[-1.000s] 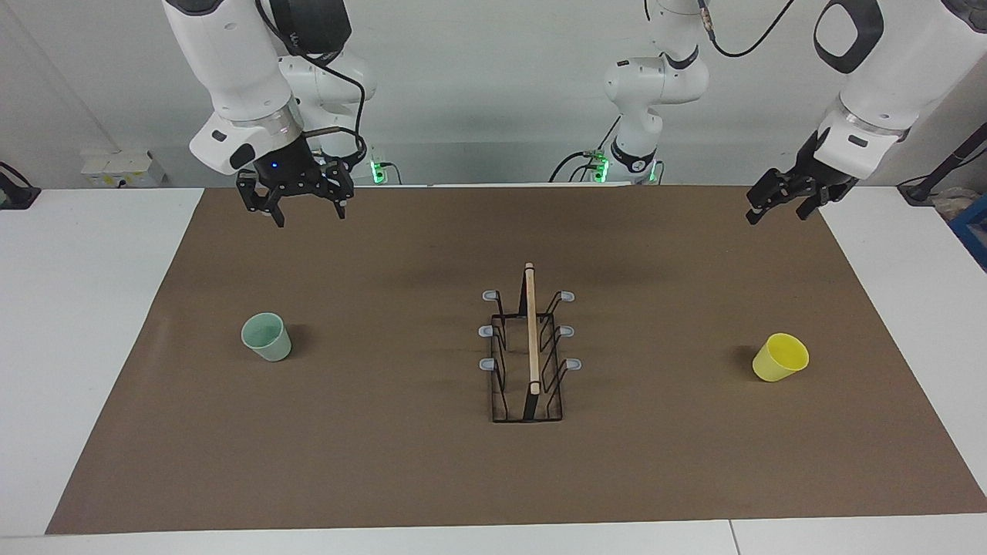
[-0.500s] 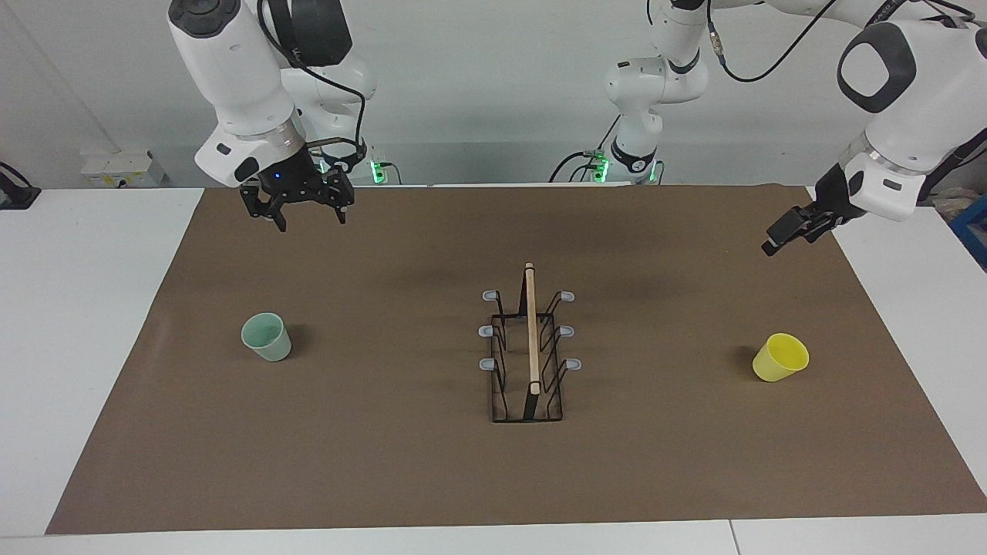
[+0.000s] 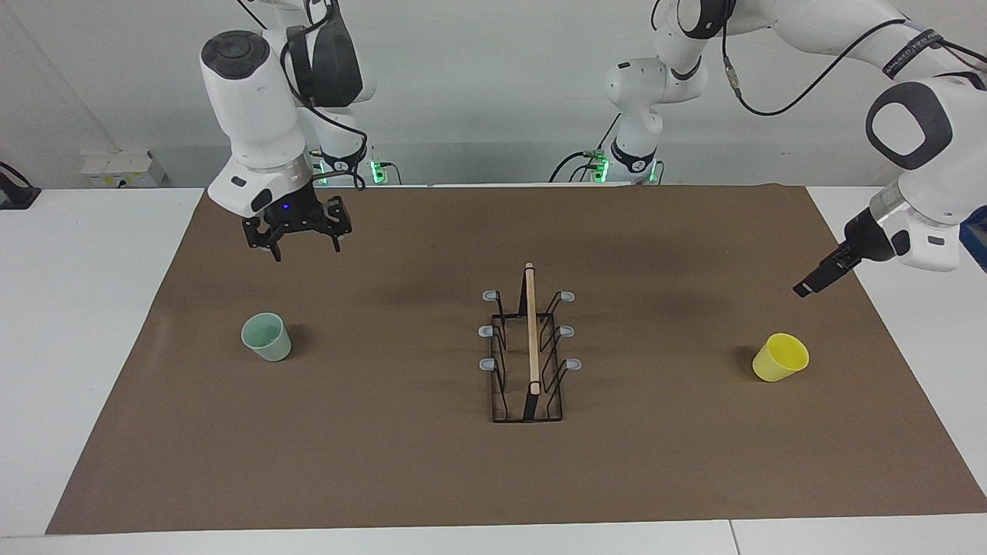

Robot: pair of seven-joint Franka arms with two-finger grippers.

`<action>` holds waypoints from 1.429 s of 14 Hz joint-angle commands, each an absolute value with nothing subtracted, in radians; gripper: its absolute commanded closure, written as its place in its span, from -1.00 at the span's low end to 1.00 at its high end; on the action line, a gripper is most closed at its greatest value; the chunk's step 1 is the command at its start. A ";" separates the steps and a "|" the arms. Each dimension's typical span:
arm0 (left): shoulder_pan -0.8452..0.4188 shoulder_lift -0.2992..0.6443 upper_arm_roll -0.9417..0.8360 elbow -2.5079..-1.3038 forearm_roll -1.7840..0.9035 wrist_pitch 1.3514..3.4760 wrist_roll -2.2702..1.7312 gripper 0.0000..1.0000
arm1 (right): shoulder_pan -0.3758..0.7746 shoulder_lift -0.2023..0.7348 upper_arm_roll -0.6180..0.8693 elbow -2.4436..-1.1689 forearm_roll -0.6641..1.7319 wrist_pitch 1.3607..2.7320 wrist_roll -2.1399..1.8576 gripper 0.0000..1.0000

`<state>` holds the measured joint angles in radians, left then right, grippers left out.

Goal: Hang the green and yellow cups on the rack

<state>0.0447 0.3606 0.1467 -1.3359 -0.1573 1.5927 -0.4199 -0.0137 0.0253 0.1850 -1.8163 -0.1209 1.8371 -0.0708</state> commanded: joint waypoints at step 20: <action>0.078 0.467 0.181 -1.312 -0.300 1.680 -0.472 -1.00 | 0.090 0.155 0.187 -1.902 -0.573 1.858 -0.779 -1.00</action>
